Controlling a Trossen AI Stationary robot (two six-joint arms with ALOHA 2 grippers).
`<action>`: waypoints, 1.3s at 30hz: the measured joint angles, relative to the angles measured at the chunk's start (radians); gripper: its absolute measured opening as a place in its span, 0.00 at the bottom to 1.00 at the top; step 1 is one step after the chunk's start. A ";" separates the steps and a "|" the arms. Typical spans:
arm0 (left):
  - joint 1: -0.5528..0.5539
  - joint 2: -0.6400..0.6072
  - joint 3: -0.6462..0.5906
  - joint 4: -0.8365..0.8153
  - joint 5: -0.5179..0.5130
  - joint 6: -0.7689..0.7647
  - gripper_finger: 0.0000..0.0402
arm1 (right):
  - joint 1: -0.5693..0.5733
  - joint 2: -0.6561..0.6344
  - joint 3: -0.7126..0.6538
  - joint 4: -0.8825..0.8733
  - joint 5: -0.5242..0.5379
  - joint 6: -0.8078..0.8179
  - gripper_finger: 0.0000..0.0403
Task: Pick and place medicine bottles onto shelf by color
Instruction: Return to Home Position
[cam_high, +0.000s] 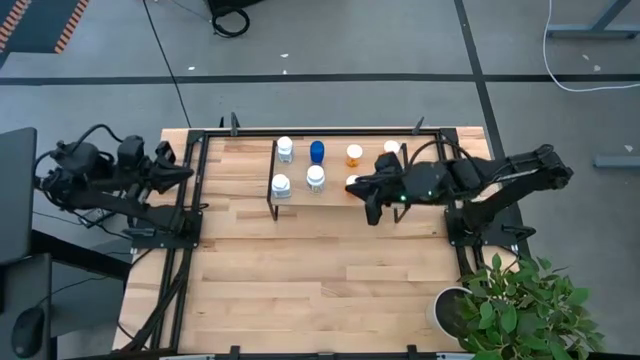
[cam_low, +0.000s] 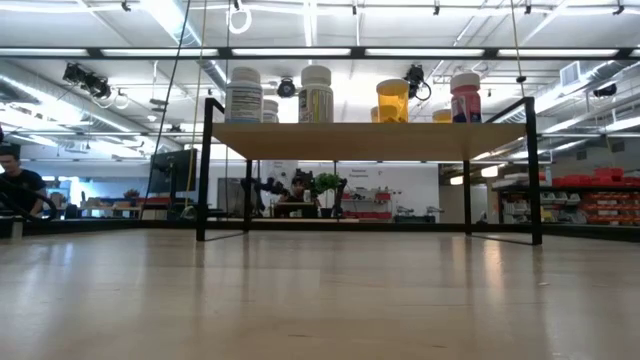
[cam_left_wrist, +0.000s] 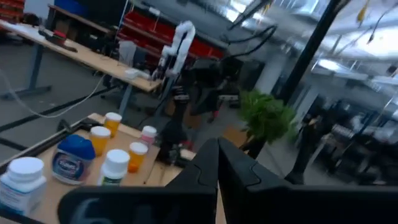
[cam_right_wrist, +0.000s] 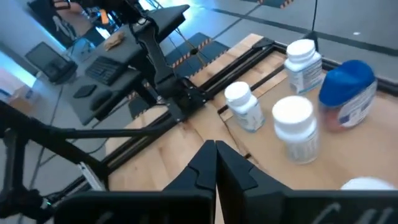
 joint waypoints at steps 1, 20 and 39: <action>0.000 -0.020 -0.021 0.022 0.000 -0.009 0.01 | -0.013 -0.003 0.000 -0.004 -0.014 -0.018 0.02; 0.000 -0.346 -0.388 0.415 -0.177 -0.036 0.01 | 0.004 -0.576 -0.489 0.166 0.241 -0.052 0.01; 0.001 -0.360 -0.733 0.803 -0.224 -0.054 0.01 | 0.004 -1.282 -0.992 0.370 0.233 -0.187 0.01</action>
